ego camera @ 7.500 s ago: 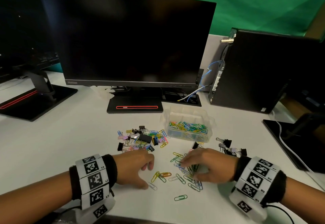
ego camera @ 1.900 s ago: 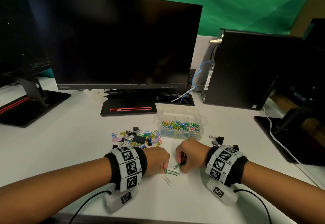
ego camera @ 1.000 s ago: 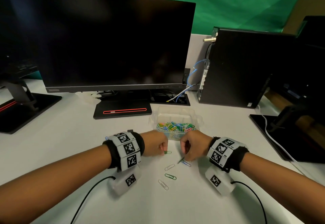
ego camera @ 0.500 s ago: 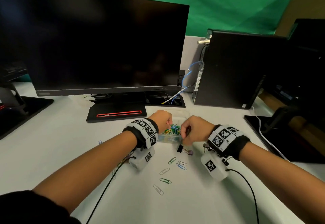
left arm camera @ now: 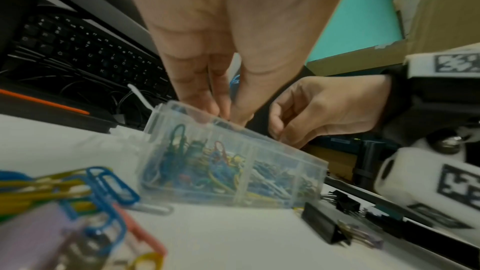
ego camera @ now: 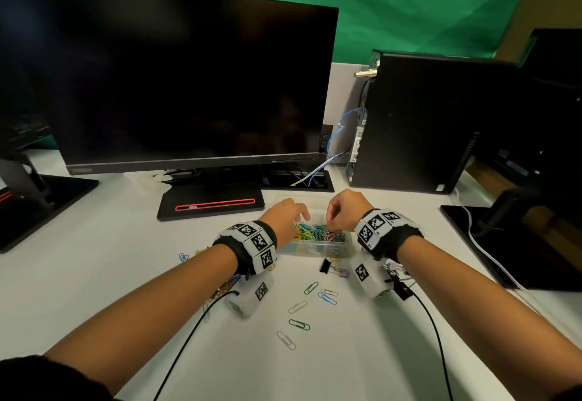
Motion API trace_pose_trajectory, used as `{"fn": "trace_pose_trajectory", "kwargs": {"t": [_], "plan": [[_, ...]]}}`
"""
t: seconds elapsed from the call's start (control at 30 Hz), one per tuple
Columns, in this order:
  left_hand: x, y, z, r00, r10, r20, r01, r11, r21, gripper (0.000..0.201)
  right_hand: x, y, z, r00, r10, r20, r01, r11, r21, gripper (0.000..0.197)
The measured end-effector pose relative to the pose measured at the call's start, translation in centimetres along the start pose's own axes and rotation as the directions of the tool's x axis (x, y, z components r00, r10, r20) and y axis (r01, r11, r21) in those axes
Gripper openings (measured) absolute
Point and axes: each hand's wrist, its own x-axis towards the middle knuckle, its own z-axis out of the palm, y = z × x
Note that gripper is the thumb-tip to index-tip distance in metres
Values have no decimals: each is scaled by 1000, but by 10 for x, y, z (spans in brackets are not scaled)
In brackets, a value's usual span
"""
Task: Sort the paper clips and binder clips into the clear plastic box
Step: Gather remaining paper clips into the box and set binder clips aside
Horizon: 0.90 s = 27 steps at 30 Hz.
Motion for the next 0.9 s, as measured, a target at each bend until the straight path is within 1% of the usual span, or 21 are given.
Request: {"fn": "trace_pose_trajectory", "kwargs": {"t": [0.03,0.1,0.17,0.2,0.27,0.3,0.33,0.4,0.43,0.5,0.57,0.67,0.73,0.8,0.83,0.9], "plan": [[-5,1,-1,1000,24,-7,-24,1000,-4,29,-1,1,2,1000,-21,4,21,1000,-19,13],[-16,5,-3,997,77,22,-77,997,8,25,-5,3,3,997,-78,-7,77,995,-63,9],[-28,9,-4,987,126,103,-131,990,45,22,-12,4,4,988,-152,-36,147,981,-123,10],[-34,10,-3,976,146,163,-158,985,64,23,-17,4,4,980,-193,-45,183,970,-160,11],[-43,11,1,940,163,298,-197,976,87,34,-30,4,5,967,-254,-30,243,948,-205,13],[-47,11,4,920,159,357,-205,974,93,41,-37,4,5,962,-271,-2,265,941,-210,13],[-50,11,7,903,152,402,-207,974,97,49,-45,5,6,959,-279,43,282,937,-207,13],[-55,11,13,880,141,453,-208,973,101,63,-61,7,11,950,-265,168,296,934,-200,11],[-57,11,15,874,142,464,-211,972,101,67,-68,8,14,941,-250,230,298,932,-205,10],[-59,11,18,871,153,467,-220,971,91,69,-77,13,21,927,-208,313,278,939,-201,17],[-60,11,19,872,170,459,-221,973,61,64,-81,17,26,922,-171,346,237,958,-159,26],[-60,9,20,877,201,436,-223,975,-1,50,-80,20,31,928,-155,339,201,974,-104,32],[-60,8,21,877,222,427,-233,972,-29,40,-79,19,34,932,-161,325,194,978,-72,29],[-60,7,23,878,226,421,-230,972,-42,32,-79,17,37,928,-161,336,180,983,-24,20],[-61,7,24,882,218,418,-219,975,-46,28,-79,16,38,922,-162,351,172,985,2,16],[-62,7,24,893,186,409,-183,982,-48,23,-80,15,37,910,-162,381,161,986,35,16]]}}
